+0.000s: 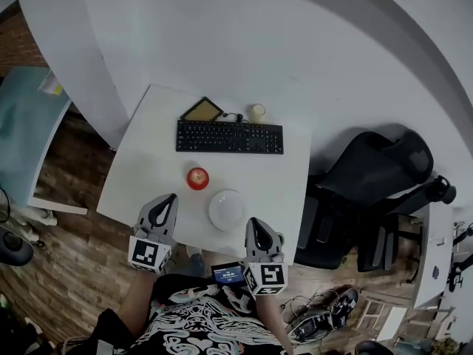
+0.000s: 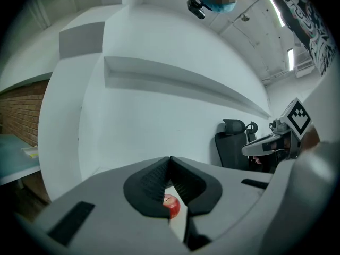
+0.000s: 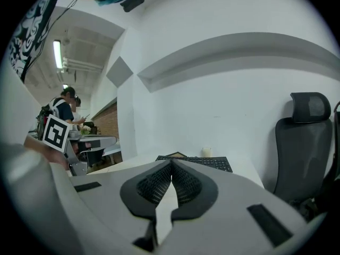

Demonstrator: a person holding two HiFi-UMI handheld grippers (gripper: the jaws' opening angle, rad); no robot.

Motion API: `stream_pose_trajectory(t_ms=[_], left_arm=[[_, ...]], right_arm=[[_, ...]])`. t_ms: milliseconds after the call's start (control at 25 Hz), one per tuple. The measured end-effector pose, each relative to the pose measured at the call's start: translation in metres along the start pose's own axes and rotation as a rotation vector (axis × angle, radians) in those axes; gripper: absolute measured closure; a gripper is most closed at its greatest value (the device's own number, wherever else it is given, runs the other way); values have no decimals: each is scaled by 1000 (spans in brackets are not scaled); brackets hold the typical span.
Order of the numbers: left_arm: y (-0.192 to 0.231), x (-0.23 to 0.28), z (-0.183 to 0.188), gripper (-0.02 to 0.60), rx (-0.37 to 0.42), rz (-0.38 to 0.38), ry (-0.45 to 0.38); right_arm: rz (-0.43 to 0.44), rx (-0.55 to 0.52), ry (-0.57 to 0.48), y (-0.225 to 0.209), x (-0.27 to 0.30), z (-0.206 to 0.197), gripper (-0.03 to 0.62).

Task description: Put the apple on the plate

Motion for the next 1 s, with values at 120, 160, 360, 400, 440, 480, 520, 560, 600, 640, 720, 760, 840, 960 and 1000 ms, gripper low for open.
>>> stream_pose_trajectory(t_ms=[120, 160, 360, 400, 440, 480, 520, 560, 600, 640, 720, 760, 840, 960, 1000], left_arm=[[3, 16, 2, 569, -6, -17, 6], [3, 20, 2, 569, -7, -20, 7], [8, 35, 3, 569, -19, -11, 8], [9, 36, 4, 569, -23, -4, 7], [10, 38, 4, 569, -24, 3, 8], [11, 39, 4, 569, -20, 10, 11], [10, 40, 5, 569, -11, 16, 15], [10, 42, 6, 569, 0, 23, 21], [10, 44, 6, 569, 8, 30, 26], [10, 45, 6, 569, 10, 36, 30], [10, 47, 2, 569, 4, 44, 41], [10, 48, 0, 569, 2, 48, 49], [10, 50, -7, 569, 2, 53, 69], [8, 55, -20, 569, -1, 54, 102], [8, 55, -25, 569, 0, 55, 115]], right_arm=[[-7, 4, 12, -5, 7, -2, 566], [-8, 7, 15, -7, 9, -2, 566], [4, 25, 17, -15, 18, -4, 566], [10, 28, 16, -17, 20, -4, 566], [17, 30, 15, -19, 21, -4, 566], [24, 30, 13, -21, 23, -2, 566], [30, 26, 10, -24, 25, 0, 566], [33, 22, 7, -27, 26, 1, 566], [35, 19, 6, -30, 28, 2, 566], [37, 18, 6, -33, 30, 3, 566], [43, 18, 6, -36, 31, 3, 566], [48, 18, 8, -36, 32, 2, 566], [61, 19, 16, -38, 35, -1, 566], [81, 22, 34, -39, 40, -9, 566], [89, 24, 41, -39, 42, -12, 566]])
Point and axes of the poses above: the fingertips, and each gripper's own axes: x forward along the fingers, y to its left, z out of its top, the point moved 3 cm from there along -x, backward along the fingers, and after that the axes turned 14 degrees about -x, right-handed, at the moved point
